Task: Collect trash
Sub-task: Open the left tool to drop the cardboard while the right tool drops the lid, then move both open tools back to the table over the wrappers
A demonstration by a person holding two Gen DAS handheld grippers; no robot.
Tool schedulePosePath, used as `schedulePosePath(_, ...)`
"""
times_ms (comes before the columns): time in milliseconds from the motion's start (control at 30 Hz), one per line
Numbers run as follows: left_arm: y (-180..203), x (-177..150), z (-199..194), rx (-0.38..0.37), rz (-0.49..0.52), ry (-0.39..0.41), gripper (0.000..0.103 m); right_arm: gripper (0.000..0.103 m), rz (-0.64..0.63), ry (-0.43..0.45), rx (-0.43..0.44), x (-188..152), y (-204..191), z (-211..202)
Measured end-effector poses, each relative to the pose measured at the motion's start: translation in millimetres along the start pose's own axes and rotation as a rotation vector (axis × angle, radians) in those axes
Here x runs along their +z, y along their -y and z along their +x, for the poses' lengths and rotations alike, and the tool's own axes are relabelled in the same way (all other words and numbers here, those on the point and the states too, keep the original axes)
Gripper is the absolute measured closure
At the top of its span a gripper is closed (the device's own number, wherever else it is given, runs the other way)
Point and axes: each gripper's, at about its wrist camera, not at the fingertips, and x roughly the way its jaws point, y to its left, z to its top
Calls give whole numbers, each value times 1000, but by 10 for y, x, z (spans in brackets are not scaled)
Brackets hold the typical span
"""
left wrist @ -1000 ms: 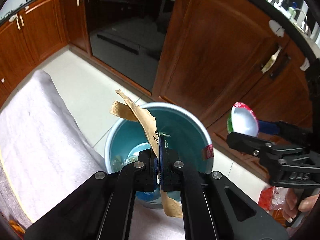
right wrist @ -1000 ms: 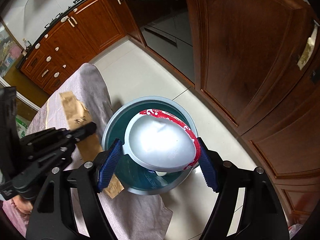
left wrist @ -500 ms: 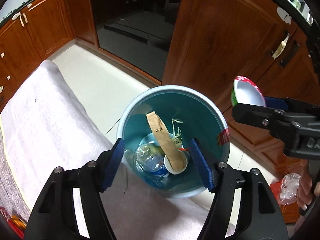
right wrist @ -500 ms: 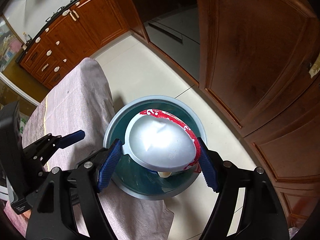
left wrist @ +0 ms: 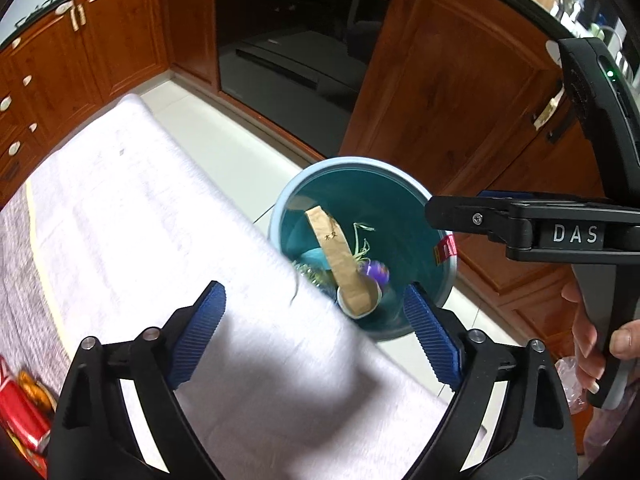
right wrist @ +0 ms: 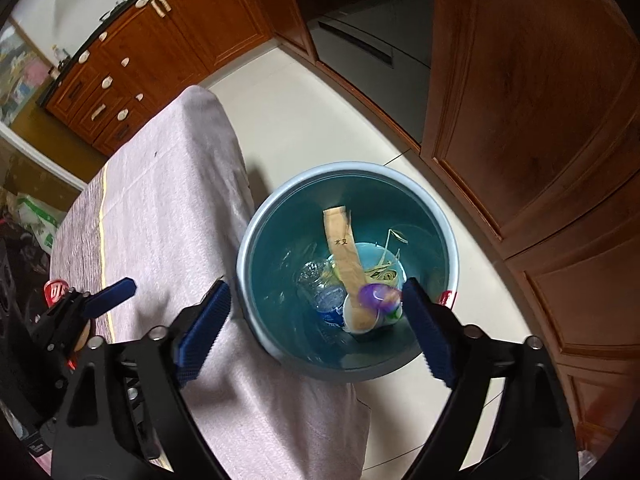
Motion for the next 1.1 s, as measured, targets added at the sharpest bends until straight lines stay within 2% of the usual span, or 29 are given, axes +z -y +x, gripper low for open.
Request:
schedulePosePath(200, -190, -194, -253, 16, -40, 10, 11, 18, -41, -3, 2, -108, -293, -86)
schedulePosePath(533, -591, -768, -996, 86, -85, 59, 9, 18, -160, -19, 32, -462, -1034, -246)
schedulePosePath(767, -1015, -1348, -1573, 138, -140, 93, 7, 18, -260, -47, 67, -840, -1646, -355)
schedulePosePath(1100, -1708, -2298, -2131, 240, -245, 75, 7, 18, -412, -90, 111, -1330, -2563, -400)
